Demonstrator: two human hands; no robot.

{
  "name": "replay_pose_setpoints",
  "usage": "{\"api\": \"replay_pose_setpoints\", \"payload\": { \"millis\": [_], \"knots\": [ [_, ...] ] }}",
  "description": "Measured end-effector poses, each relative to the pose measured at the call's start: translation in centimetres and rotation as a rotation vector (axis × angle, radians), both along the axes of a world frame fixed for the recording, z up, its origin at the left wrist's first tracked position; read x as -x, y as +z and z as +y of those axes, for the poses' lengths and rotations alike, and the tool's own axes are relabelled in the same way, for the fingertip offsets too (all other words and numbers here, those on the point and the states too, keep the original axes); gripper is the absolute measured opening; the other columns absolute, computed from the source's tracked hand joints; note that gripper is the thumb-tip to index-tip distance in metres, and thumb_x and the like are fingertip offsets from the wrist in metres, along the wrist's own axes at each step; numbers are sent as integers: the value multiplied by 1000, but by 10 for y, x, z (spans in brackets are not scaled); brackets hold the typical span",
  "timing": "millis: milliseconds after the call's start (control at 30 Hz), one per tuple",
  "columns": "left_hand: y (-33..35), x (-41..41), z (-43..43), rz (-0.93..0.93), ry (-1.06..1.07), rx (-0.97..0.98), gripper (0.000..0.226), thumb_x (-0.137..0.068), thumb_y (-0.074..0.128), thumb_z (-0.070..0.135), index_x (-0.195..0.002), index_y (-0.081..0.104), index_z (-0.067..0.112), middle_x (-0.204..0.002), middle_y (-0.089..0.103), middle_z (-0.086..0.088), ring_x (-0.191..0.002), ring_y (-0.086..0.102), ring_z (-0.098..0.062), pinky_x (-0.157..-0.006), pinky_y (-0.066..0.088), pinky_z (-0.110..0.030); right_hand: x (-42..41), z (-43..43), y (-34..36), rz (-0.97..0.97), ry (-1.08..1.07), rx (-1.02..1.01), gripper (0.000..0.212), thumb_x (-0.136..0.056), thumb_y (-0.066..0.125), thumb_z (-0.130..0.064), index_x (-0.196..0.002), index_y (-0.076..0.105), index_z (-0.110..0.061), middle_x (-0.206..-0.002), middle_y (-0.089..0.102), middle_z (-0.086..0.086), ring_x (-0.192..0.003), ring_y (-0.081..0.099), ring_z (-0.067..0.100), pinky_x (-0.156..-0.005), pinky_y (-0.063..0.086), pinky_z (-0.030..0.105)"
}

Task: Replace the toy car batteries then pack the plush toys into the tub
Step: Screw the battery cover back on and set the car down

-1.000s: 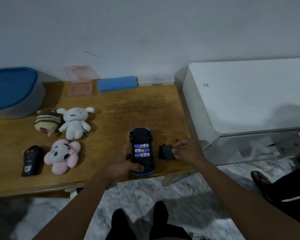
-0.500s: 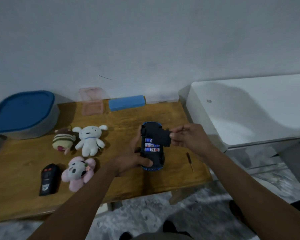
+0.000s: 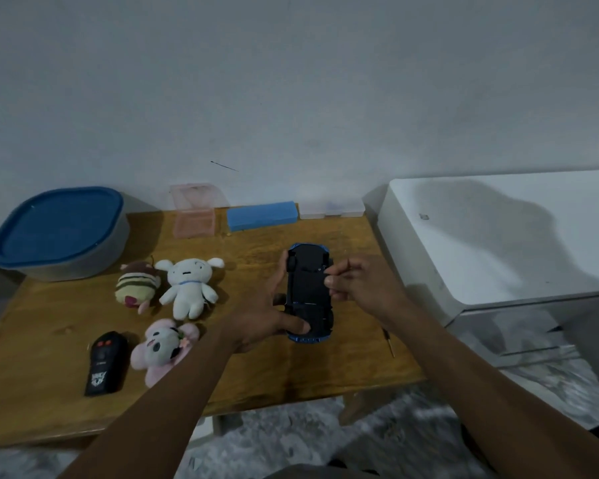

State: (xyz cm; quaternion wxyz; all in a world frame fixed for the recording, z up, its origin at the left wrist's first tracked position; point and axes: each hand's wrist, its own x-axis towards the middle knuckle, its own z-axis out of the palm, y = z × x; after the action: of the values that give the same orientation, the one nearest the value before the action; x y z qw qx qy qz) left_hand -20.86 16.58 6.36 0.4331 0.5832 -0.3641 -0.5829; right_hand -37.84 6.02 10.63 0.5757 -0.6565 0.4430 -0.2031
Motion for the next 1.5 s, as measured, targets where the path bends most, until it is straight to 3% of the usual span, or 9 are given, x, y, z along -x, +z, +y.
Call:
{"api": "replay_pose_setpoints", "payload": {
  "millis": [300, 433, 633, 1267, 1500],
  "knots": [
    [-4, -1, 0, -1, 16, 7, 129, -63, 79, -12, -141, 9, 63, -138, 54, -4, -121, 55, -27, -87, 55, -53, -1, -1, -1, 35, 57, 111, 12, -81, 73, -8, -87, 70, -18, -84, 72, 6, -77, 72, 20, -69, 61, 30],
    [-2, -2, 0, 1, 18, 10, 128, -65, 77, -13, -141, 9, 64, -134, 57, -7, -119, 57, -27, -88, 54, -54, -3, -2, 0, 49, 54, 184, 11, -81, 72, -5, -90, 71, -13, -85, 71, 8, -73, 71, 19, -64, 59, 24],
    [0, -2, -2, -21, 18, 16, 128, -63, 78, -11, -141, 9, 64, -133, 58, -4, -121, 55, -25, -89, 54, -55, -3, -4, 3, 6, 38, 105, 10, -81, 71, -1, -91, 71, -5, -85, 72, 12, -69, 70, 17, -60, 56, 19],
    [6, -1, -1, -21, 2, 38, 128, -64, 78, -11, -142, 7, 63, -138, 52, -2, -122, 53, -25, -89, 54, -53, -2, -6, 6, -8, 49, 39, 10, -81, 72, -2, -85, 72, -11, -86, 73, 7, -69, 71, 15, -64, 57, 23],
    [5, 1, 2, -70, 26, 39, 131, -60, 81, -8, -140, 7, 64, -133, 57, -3, -118, 57, -25, -87, 55, -54, -5, 0, 6, 86, 63, 183, 9, -80, 74, -6, -84, 72, -14, -87, 70, 3, -76, 71, 17, -70, 61, 30]
  ]
}}
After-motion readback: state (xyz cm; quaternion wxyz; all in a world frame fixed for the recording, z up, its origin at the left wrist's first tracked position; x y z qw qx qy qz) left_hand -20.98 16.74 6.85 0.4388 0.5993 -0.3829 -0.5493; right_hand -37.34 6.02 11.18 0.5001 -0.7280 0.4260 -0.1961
